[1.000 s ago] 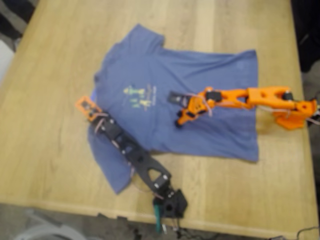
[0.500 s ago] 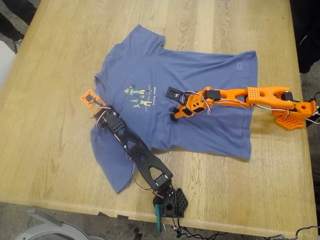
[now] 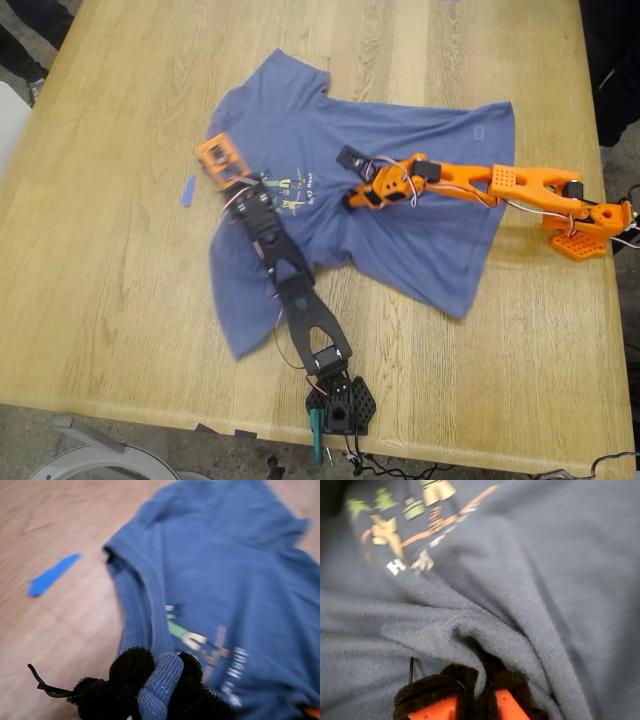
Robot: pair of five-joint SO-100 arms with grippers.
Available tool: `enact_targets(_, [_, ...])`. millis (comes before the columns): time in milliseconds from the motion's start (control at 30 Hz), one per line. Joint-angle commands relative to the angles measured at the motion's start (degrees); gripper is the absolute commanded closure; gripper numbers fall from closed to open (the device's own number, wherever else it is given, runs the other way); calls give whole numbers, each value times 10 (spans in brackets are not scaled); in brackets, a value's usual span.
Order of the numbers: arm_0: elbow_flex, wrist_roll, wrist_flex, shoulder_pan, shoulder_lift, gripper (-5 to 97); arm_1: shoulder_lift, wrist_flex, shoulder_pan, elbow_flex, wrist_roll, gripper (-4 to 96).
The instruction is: Fold a T-shirt
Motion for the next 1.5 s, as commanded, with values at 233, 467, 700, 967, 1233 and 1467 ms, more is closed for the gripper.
enact_targets(233, [-26, -7, 66, 209, 156, 918, 18, 15, 118, -4, -1, 913])
enact_targets(467, [-25, -6, 112, 371, 183, 918, 18, 13, 155, -4, 3, 913])
enact_targets(700, [-24, -7, 142, 530, 166, 918, 23, 17, 163, -4, 4, 913])
enact_targets(967, [-25, -7, 146, 635, 87, 918, 36, 47, 163, -4, 6, 913])
enact_targets(1233, [-25, -11, 77, 667, -75, 918, 50, 63, 147, -4, 10, 913])
enact_targets(1467, [-24, -8, 51, 643, -171, 901, 57, 75, 134, -4, 9, 913])
